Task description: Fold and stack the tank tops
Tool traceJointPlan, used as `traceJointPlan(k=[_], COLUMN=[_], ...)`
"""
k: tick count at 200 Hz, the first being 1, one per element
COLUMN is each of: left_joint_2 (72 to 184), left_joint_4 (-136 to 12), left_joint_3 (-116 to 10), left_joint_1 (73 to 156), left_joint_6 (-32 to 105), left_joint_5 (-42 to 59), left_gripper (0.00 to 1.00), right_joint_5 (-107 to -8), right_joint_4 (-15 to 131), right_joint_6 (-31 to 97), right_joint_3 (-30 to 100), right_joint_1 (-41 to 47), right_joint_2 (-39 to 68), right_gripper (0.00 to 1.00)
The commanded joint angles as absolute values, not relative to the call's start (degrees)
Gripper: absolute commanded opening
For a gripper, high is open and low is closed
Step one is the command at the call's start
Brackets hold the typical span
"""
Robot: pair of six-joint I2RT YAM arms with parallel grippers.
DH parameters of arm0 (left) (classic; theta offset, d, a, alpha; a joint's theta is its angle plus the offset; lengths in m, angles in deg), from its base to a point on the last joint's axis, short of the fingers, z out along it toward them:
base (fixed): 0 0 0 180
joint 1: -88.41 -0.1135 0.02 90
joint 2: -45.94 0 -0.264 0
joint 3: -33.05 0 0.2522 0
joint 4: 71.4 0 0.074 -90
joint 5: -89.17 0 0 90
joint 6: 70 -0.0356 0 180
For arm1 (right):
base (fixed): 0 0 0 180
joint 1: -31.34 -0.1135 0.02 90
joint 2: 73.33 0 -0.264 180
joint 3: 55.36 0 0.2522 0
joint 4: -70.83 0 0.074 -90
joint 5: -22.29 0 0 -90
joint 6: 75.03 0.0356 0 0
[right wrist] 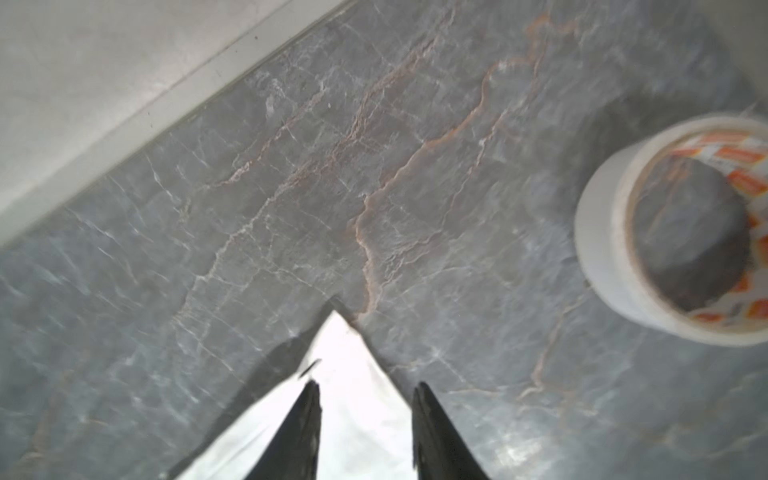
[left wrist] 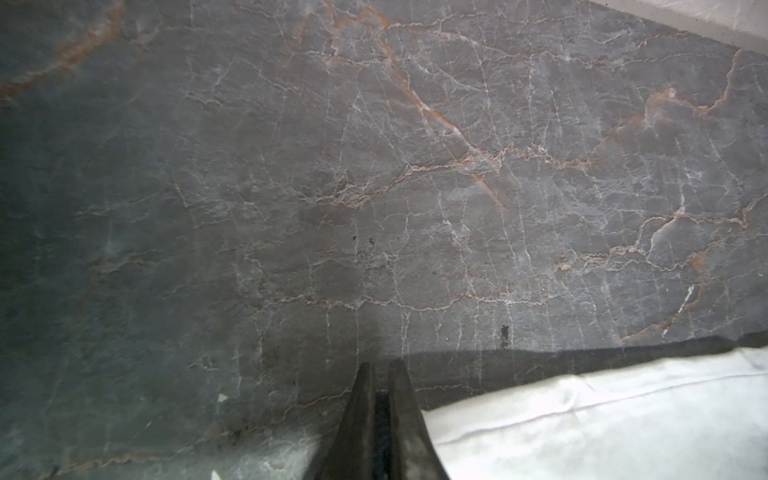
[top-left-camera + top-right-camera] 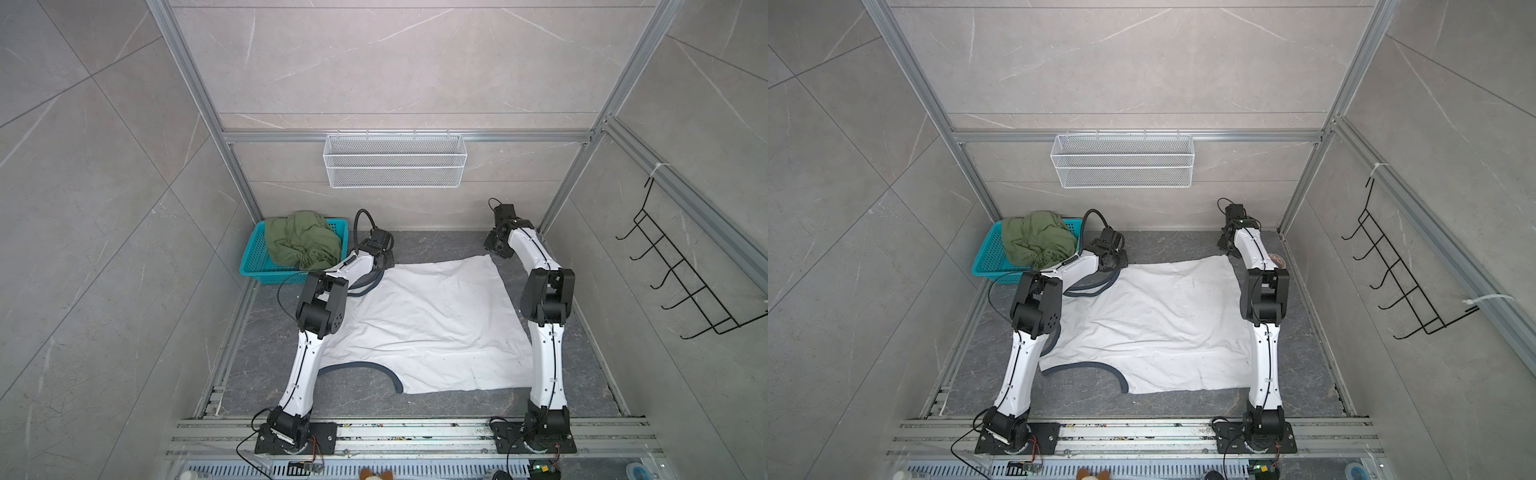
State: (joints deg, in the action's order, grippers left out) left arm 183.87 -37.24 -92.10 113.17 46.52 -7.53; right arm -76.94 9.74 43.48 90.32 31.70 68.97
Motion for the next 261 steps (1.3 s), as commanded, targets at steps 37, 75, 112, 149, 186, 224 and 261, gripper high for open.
traceJointPlan(k=[37, 75, 112, 149, 186, 224, 261], left_joint_2=[180.9, 181.0, 181.0, 180.1, 177.0, 173.1, 172.5], left_joint_4=[-38.4, -38.4, -38.8, -39.9, -43.5, -50.2, -52.1], left_joint_3=[-93.7, -93.8, -93.6, -91.9, -88.2, -82.1, -81.8], left_joint_1=[112.9, 112.9, 112.9, 112.9, 112.8, 112.7, 112.7], left_joint_6=[46.8, 46.9, 46.9, 47.0, 47.6, 48.3, 47.5], left_joint_5=[-6.4, -6.5, -6.4, -6.9, -7.2, -7.5, -5.8], left_gripper=[0.0, 0.0, 0.0, 0.0, 0.0, 0.0, 0.0], right_joint_5=[-72.1, -70.9, -69.2, -70.6, -74.8, -76.3, -76.8], right_joint_4=[2.0, -3.1, -4.1, -5.9, -7.3, -6.6, -6.0], right_joint_6=[43.5, 44.4, 44.6, 45.5, 45.6, 44.9, 43.9], right_joint_3=[104.1, 111.6, 113.4, 113.5, 115.2, 115.5, 115.2], right_joint_1=[32.0, 32.0, 32.0, 32.0, 32.0, 32.0, 32.0], right_joint_2=[77.9, 82.7, 84.7, 86.0, 86.2, 85.3, 84.2], right_gripper=[0.55, 0.53, 0.49, 0.4, 0.22, 0.11, 0.06])
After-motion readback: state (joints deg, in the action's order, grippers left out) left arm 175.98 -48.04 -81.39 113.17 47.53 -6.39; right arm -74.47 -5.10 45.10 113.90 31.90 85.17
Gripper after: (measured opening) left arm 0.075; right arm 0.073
